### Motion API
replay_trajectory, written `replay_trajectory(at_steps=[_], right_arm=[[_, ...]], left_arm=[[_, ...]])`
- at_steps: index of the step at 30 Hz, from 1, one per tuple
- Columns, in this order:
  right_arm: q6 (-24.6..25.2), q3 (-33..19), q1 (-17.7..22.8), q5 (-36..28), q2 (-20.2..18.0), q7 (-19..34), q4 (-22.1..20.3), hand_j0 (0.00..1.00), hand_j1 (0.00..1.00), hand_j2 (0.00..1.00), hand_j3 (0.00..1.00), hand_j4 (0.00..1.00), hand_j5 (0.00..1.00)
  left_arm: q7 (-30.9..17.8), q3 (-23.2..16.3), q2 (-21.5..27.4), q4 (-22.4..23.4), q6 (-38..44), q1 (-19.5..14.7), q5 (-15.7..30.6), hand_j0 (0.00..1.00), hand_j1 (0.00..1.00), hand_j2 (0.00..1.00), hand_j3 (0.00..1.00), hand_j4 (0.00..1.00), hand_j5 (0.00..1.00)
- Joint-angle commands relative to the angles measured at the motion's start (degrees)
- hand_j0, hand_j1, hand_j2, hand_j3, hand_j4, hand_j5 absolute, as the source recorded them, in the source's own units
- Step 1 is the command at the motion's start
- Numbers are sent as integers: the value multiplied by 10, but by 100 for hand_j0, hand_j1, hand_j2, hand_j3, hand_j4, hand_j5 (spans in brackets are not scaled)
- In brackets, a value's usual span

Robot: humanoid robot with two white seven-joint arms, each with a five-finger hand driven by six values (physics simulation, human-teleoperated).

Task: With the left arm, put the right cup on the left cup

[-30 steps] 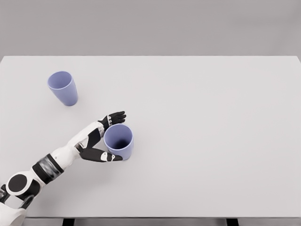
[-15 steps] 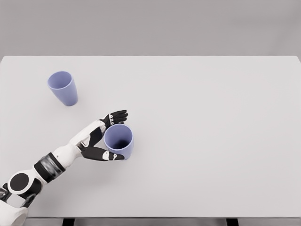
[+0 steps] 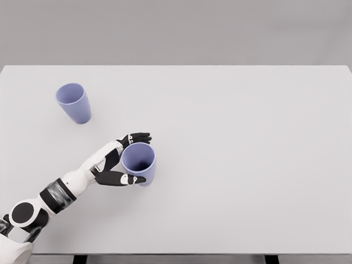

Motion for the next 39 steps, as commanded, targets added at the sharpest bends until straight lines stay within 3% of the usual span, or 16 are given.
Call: replay_trajectory(at_steps=[1,17,23,39], right_arm=[[0,0,0,0,0,0,0,100,100,100,100,100,100],[0,0,0,0,0,0,0,100,100,100,100,100,100],[0,0,0,0,0,0,0,100,100,100,100,100,100],[0,0,0,0,0,0,0,100,100,100,100,100,100]], left_arm=[[0,0,1,0,0,0,3,82,82,82,82,82,82],[0,1,1,-7,1,-1,4,73,73,73,73,73,73],[0,6,6,-31,2,-4,11,73,73,73,73,73,73],[0,34,22,-31,10,-28,43,73,73,73,73,73,73]])
